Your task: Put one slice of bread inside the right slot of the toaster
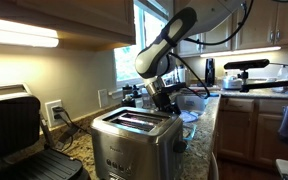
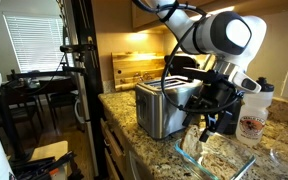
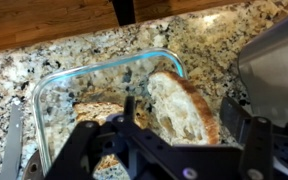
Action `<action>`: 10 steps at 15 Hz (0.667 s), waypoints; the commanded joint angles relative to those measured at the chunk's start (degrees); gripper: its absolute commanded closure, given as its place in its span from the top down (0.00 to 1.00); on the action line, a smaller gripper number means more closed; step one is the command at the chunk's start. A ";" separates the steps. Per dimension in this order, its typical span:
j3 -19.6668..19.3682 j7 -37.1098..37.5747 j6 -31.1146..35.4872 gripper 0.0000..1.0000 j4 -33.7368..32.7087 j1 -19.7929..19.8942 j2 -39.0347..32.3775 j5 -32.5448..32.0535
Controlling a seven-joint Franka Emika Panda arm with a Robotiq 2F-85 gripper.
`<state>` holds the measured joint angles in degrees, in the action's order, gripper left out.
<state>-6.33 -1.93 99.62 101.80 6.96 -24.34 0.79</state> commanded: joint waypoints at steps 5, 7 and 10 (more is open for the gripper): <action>0.38 0.41 -0.69 1.00 -1.78 0.19 -0.69 -0.19; 0.31 0.50 -0.72 1.00 -2.02 0.29 -1.06 -0.13; 0.27 0.57 -0.77 1.00 -2.13 0.37 -1.36 -0.01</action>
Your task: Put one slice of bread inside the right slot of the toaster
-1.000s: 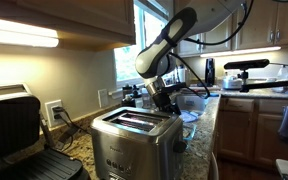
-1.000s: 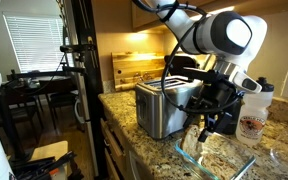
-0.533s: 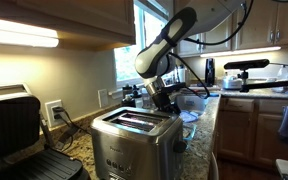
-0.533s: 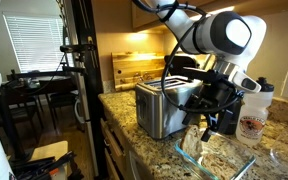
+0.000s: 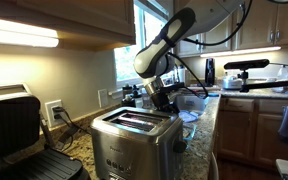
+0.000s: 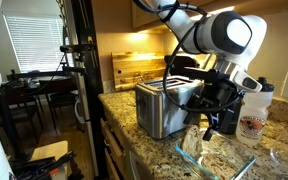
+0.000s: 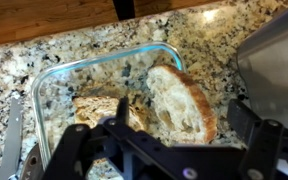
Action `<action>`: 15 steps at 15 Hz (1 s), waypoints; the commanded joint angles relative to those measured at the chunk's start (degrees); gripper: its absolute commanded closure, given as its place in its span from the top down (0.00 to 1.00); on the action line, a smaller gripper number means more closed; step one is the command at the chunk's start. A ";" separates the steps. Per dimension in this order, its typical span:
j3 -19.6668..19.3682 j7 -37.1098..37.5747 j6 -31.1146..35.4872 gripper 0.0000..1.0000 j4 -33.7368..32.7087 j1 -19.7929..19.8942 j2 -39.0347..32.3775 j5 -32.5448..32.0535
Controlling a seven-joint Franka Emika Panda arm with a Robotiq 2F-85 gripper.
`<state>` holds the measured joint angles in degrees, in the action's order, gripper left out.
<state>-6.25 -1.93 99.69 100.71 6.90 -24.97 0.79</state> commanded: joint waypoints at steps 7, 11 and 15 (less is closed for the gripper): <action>0.03 0.93 -1.01 1.00 -1.30 0.57 -1.95 0.02; -0.01 0.91 -0.75 0.60 -1.16 0.60 -1.75 0.06; -0.04 0.96 -0.78 0.33 -1.33 0.60 -1.78 0.01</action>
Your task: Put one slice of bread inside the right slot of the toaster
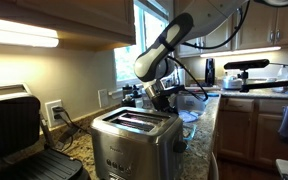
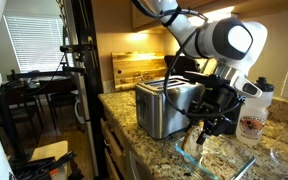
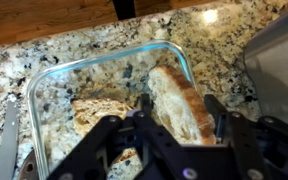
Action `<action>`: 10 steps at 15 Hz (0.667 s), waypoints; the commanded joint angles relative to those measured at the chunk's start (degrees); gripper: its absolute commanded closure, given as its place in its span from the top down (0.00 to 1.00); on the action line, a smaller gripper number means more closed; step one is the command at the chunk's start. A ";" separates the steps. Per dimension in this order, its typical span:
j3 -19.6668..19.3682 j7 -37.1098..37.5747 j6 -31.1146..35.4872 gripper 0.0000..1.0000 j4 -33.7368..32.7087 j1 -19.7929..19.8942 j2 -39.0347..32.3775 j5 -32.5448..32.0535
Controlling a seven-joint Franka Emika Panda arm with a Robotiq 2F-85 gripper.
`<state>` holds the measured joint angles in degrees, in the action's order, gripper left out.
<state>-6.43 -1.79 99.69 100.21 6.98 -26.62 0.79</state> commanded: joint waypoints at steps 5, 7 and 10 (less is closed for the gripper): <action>0.13 0.80 -0.74 0.05 -0.89 0.55 -0.06 0.07; 0.15 0.79 -0.58 0.03 -0.68 0.55 0.33 0.22; 0.27 1.41 0.98 0.08 0.80 -0.17 2.88 -0.30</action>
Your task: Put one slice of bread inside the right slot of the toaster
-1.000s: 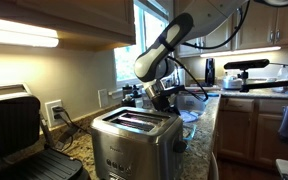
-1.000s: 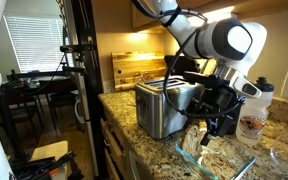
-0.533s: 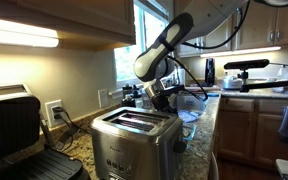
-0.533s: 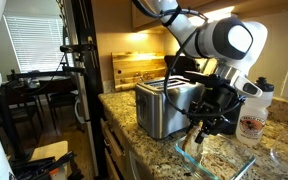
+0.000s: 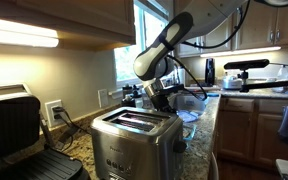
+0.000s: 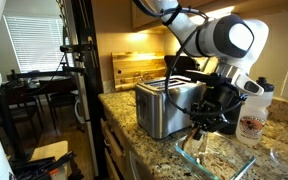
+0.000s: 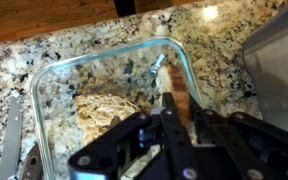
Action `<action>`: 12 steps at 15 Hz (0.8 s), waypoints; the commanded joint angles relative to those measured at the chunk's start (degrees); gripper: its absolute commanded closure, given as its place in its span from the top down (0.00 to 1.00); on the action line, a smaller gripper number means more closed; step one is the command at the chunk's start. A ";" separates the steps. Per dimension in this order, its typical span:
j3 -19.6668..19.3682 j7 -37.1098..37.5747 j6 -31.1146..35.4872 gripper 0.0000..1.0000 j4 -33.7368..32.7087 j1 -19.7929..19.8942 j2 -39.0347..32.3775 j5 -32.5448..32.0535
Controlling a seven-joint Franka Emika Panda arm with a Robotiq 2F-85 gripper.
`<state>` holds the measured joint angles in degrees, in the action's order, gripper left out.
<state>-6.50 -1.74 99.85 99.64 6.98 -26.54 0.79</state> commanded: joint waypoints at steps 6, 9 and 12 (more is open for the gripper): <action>1.37 1.58 3.42 0.08 3.50 -1.65 9.52 -0.61; 1.79 1.62 3.52 0.08 3.37 -1.92 11.76 -0.43; 2.04 1.45 3.75 0.08 3.50 -2.15 13.65 -0.41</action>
<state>-4.64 -1.23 101.71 99.72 5.16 -16.93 0.79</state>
